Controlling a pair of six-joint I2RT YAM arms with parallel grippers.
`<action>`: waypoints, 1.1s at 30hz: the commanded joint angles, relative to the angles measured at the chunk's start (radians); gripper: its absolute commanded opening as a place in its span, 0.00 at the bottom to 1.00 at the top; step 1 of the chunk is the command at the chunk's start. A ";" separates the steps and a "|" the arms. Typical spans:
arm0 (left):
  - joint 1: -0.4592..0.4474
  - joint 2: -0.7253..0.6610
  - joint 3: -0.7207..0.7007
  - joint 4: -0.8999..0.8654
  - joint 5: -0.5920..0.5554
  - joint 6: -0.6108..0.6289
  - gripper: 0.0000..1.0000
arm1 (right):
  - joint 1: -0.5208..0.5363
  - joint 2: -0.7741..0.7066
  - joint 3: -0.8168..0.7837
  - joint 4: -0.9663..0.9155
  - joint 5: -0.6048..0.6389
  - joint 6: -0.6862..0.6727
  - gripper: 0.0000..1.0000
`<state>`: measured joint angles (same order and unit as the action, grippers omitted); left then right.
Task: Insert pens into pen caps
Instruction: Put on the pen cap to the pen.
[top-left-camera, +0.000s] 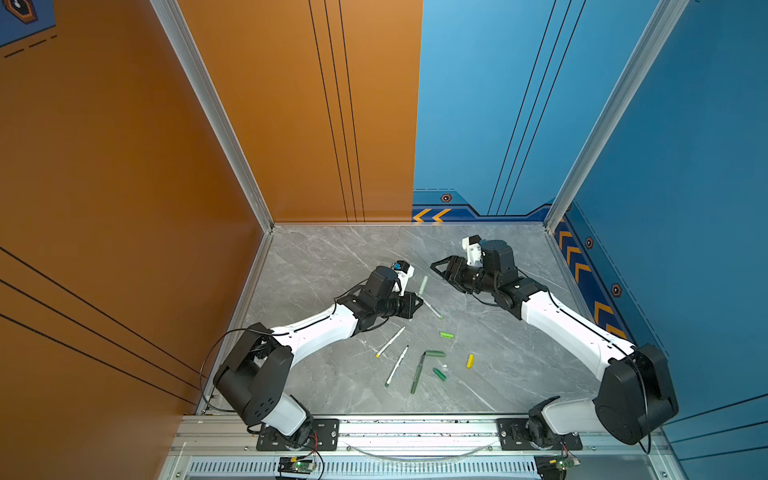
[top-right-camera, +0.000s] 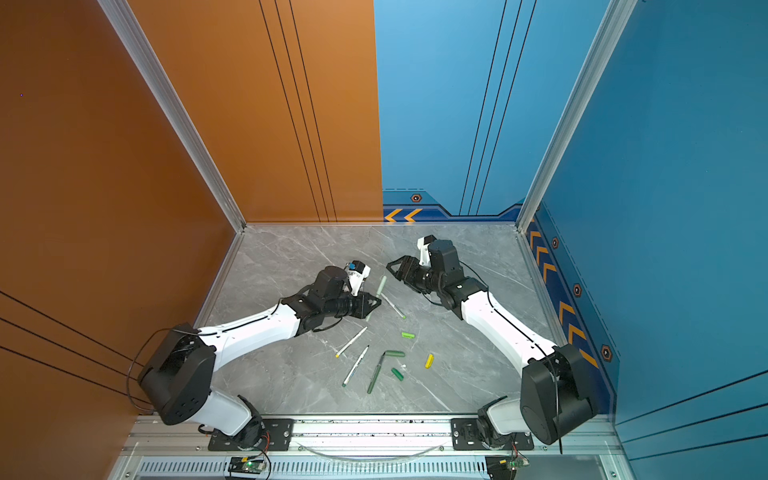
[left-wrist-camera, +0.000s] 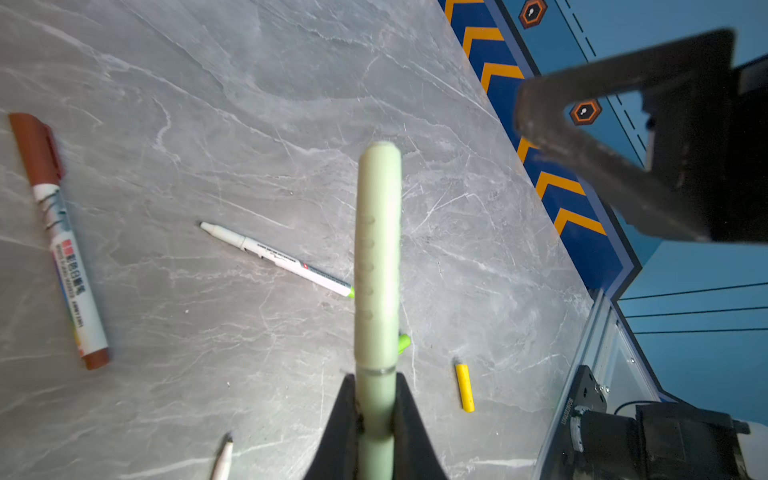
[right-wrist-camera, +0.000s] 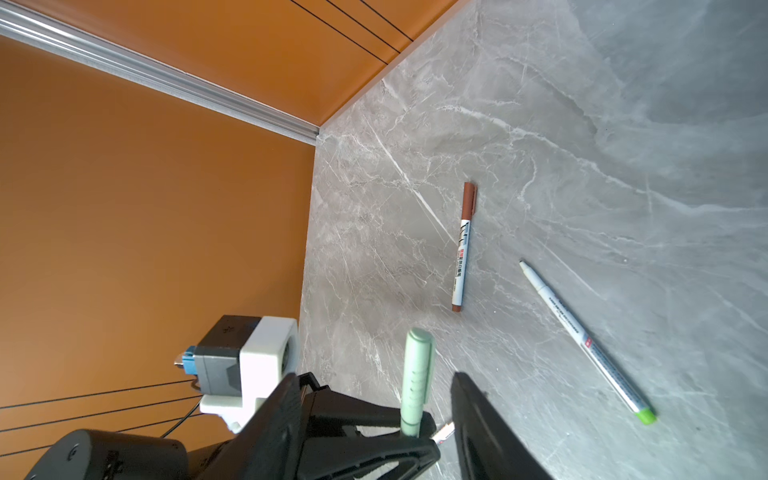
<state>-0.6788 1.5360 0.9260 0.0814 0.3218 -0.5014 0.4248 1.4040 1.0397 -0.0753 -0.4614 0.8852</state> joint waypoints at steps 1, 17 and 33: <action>-0.021 0.000 -0.002 0.054 0.056 0.017 0.00 | -0.001 0.015 0.040 -0.089 0.009 -0.068 0.60; -0.055 -0.011 0.019 0.106 0.024 -0.018 0.00 | 0.063 0.074 0.058 -0.133 0.036 -0.103 0.25; -0.010 -0.011 0.097 0.233 -0.020 -0.022 0.00 | 0.112 0.087 0.063 -0.176 0.055 -0.103 0.00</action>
<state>-0.7139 1.5356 0.9558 0.1719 0.3557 -0.5285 0.4911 1.4834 1.1042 -0.1757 -0.3672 0.7967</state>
